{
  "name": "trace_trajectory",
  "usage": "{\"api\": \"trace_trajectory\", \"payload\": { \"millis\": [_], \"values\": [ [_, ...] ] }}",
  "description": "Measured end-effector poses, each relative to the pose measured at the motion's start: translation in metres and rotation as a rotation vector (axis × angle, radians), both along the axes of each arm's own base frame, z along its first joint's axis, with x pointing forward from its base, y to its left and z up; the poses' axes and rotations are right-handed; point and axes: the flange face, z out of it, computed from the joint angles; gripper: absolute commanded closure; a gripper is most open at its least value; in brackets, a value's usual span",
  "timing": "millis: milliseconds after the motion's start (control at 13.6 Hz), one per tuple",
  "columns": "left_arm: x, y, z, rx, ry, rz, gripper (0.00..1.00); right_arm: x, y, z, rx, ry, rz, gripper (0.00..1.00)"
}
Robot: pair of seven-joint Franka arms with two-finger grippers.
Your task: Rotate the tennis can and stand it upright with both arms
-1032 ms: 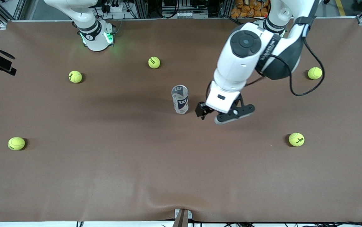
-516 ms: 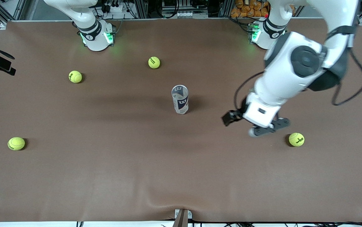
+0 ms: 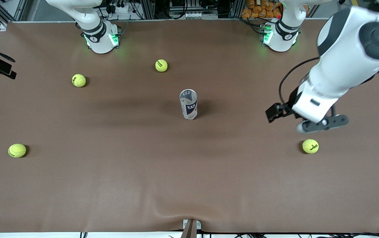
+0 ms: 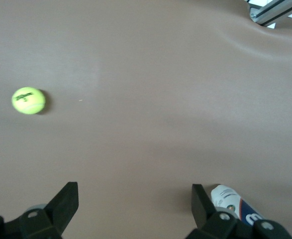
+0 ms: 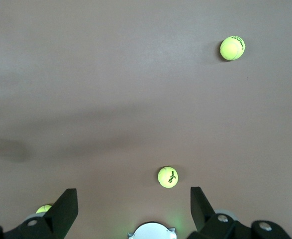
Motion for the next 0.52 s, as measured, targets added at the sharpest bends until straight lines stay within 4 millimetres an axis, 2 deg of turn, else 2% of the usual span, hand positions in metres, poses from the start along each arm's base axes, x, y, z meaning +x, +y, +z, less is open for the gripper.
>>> {"api": "trace_trajectory", "payload": {
  "millis": [221, 442, 516],
  "values": [
    [-0.037, 0.02, 0.052, 0.051, 0.005, 0.002, 0.0, 0.0, 0.0, 0.0, 0.0, -0.001, 0.0, 0.0],
    [-0.094, 0.024, 0.105, 0.101, 0.02, -0.003, 0.0, 0.0, 0.0, 0.0, 0.0, -0.001, 0.0, 0.0],
    [-0.105, 0.024, 0.115, 0.106, 0.006, -0.006, 0.0, 0.0, 0.0, 0.0, 0.0, -0.001, 0.0, 0.0]
  ]
}}
